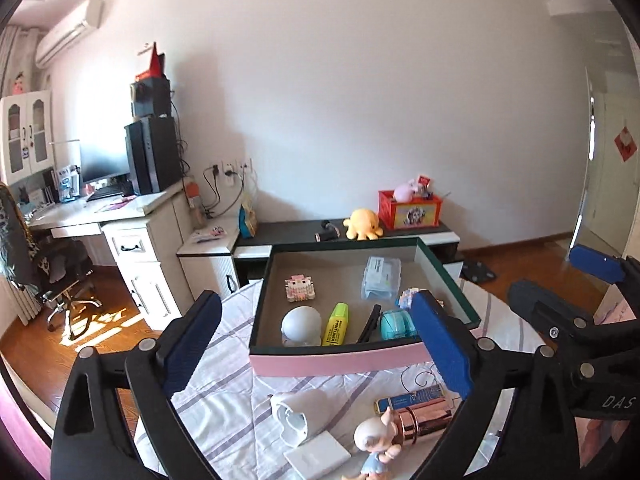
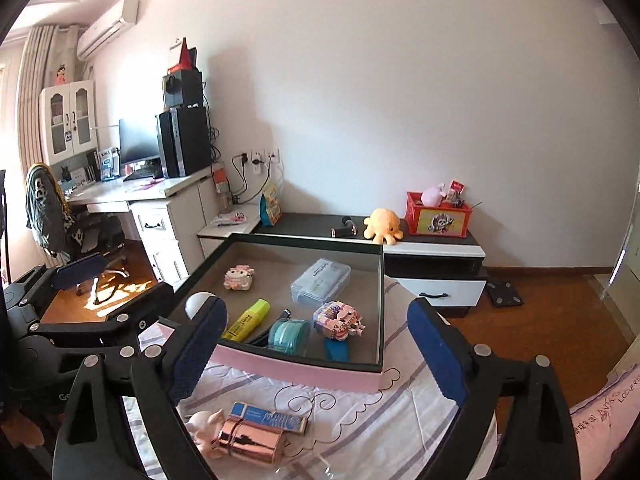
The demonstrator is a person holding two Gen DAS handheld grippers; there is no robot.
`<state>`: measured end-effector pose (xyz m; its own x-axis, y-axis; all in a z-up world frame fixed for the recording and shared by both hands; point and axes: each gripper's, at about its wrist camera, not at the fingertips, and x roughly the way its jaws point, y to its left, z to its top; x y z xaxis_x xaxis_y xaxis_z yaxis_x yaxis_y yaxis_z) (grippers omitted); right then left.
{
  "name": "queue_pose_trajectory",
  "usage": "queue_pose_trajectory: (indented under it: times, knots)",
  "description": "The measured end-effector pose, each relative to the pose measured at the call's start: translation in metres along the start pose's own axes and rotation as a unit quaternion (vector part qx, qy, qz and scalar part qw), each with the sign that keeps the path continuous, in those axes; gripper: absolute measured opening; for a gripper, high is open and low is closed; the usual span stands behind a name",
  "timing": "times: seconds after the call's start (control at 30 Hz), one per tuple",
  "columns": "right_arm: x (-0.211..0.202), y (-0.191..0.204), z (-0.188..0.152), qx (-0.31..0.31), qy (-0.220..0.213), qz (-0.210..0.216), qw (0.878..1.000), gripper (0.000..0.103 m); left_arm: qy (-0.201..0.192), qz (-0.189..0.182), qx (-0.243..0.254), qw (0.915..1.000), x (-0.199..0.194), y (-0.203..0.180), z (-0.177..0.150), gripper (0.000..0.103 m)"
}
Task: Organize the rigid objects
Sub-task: 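Withdraw both tools and reach toward the white adapter and glass cup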
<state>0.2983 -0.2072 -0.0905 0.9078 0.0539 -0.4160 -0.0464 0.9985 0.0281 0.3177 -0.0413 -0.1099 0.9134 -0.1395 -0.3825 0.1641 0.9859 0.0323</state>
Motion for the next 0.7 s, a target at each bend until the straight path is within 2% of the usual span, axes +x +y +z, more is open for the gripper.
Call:
queue_pose_trajectory:
  times: [0.2,0.37,0.5,0.7]
  knots:
    - [-0.083,0.027,-0.014,-0.011,-0.047,0.001,0.999,0.103,-0.045,0.026,-0.009,0.9986,-0.086,0.009,-0.015,0.103]
    - [-0.139,0.046,-0.03,-0.016,-0.077,-0.005,0.997,0.103,-0.066,0.036,-0.023,0.9969,-0.145,0.016,-0.033,0.103]
    - [-0.168,0.057,-0.041,-0.017,-0.087,-0.001,0.996,0.103,-0.079,0.064,-0.011,0.9948,-0.177,0.017,-0.043,0.103]
    - [-0.192,0.065,-0.05,-0.017,-0.09,0.004,0.996,0.103,-0.088,0.07,-0.01,0.9936,-0.201,0.017,-0.048,0.103]
